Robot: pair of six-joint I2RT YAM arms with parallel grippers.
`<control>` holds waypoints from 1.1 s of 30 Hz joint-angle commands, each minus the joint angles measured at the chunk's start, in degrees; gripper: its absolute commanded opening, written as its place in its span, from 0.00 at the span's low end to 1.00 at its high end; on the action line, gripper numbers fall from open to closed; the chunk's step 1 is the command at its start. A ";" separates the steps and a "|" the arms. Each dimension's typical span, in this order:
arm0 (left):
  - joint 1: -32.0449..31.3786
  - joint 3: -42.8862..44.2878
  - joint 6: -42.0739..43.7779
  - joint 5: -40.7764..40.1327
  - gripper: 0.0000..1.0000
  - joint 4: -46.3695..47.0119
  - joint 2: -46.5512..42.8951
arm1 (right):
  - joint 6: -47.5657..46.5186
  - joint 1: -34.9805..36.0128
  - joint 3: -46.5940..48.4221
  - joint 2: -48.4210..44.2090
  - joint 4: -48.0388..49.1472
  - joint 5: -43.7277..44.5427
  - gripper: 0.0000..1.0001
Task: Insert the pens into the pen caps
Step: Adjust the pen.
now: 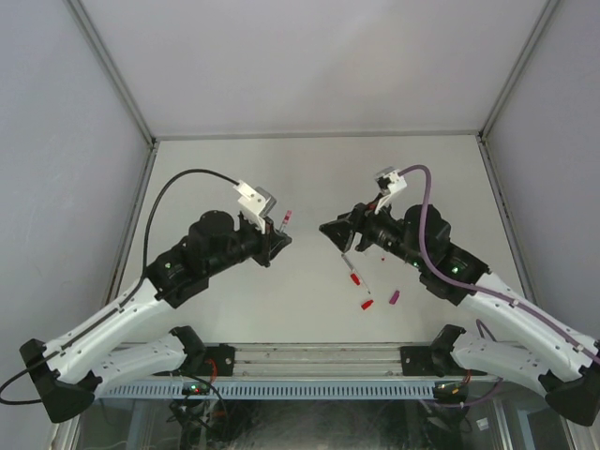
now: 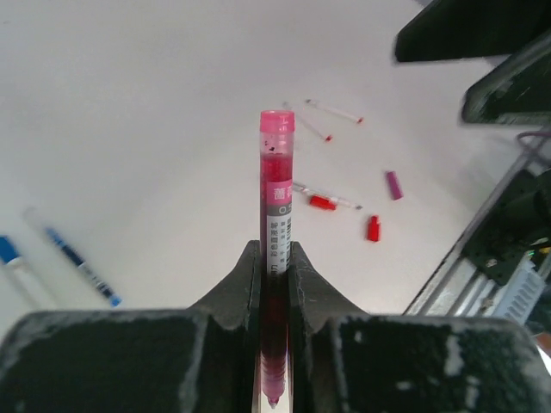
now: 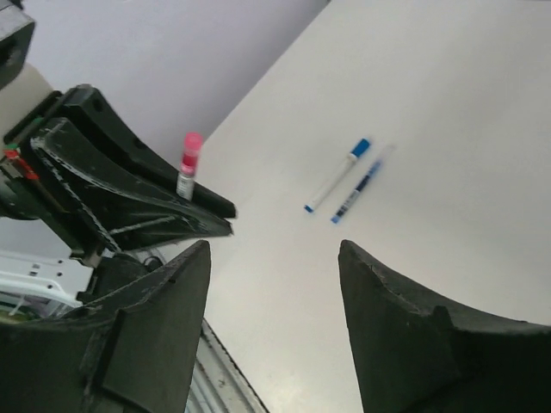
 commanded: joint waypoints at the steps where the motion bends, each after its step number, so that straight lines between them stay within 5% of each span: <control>1: 0.13 4.78 9.69 -5.78 0.00 -7.21 -0.68 | -4.91 -2.59 3.67 -3.63 -7.85 0.64 0.61; 16: -1.27 5.98 33.17 -9.66 0.00 -17.67 2.62 | -8.24 -6.58 13.86 -0.68 -25.64 -11.49 0.61; 26: -9.93 1.33 46.99 -19.12 0.00 -19.93 0.85 | -11.42 0.18 20.81 9.29 -33.83 -15.39 0.60; 33: -15.12 -0.83 52.72 -21.60 0.00 -20.92 -0.62 | -8.83 1.98 22.45 15.70 -31.03 -19.39 0.59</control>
